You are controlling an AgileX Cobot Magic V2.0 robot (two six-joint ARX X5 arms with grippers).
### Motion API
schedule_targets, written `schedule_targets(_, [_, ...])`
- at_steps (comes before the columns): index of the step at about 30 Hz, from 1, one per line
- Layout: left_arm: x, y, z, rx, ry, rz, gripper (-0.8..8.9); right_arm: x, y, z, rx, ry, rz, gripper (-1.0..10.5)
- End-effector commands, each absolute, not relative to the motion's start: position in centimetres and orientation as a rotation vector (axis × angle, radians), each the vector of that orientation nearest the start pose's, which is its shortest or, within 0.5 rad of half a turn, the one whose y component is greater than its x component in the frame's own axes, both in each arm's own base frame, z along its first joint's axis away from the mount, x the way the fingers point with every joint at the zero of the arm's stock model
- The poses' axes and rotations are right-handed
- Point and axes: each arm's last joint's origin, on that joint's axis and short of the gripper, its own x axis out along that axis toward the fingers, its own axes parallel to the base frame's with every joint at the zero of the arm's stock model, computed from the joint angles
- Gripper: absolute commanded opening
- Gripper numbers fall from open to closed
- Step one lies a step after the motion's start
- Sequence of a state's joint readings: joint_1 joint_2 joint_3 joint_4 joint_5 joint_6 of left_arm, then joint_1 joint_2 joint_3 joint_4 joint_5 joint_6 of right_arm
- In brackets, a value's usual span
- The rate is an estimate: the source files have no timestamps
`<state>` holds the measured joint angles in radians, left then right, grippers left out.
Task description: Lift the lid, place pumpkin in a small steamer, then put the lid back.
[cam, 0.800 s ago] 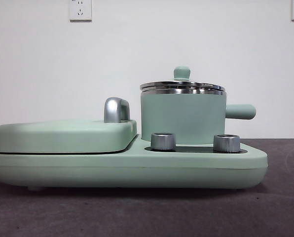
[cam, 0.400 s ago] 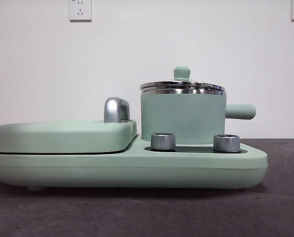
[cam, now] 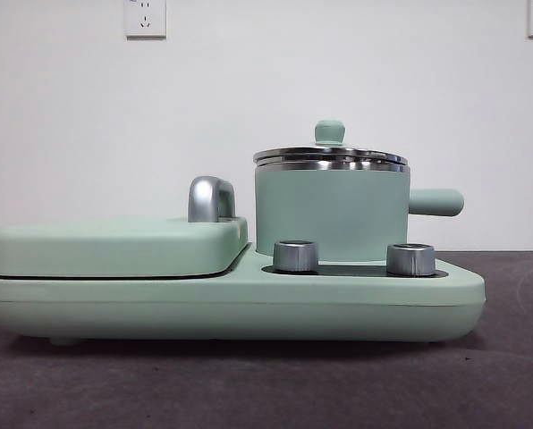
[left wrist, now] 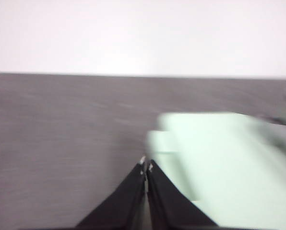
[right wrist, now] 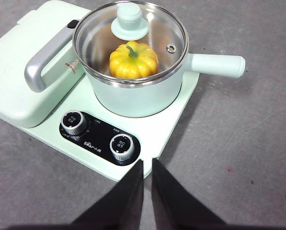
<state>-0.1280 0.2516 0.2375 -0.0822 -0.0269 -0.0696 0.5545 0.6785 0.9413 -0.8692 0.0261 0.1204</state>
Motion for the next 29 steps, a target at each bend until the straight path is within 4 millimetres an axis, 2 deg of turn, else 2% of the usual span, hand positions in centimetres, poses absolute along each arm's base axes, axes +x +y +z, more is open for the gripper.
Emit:
schedule_targets(1, [10.0, -0.7, 19.7, -0.006, 0.063, -0.051, 0.07, 9.9, 6.1, 33.8, -0.056, 0.604, 0.481, 0.2])
schedule_targets(5, [9.5, -0.3, 17.4, 0.012, 0.029, -0.013, 0.07, 9.9, 6.1, 33.8, -0.056, 0.604, 0.481, 0.2])
schedule_targets(9, [9.7, -0.2, 16.1, -0.010, 0.056, -0.009, 0.07, 9.9, 6.1, 33.8, -0.056, 0.604, 0.481, 0.2])
schedule_targets(26, [9.7, -0.2, 15.9, -0.032, 0.077, -0.007, 0.07, 9.9, 6.1, 33.9, -0.057, 0.600, 0.481, 0.2])
schedule_targets(29, [9.7, -0.2, 15.9, -0.032, 0.077, -0.007, 0.07, 9.6, 5.7, 34.0, -0.099, 0.574, 0.463, 0.2])
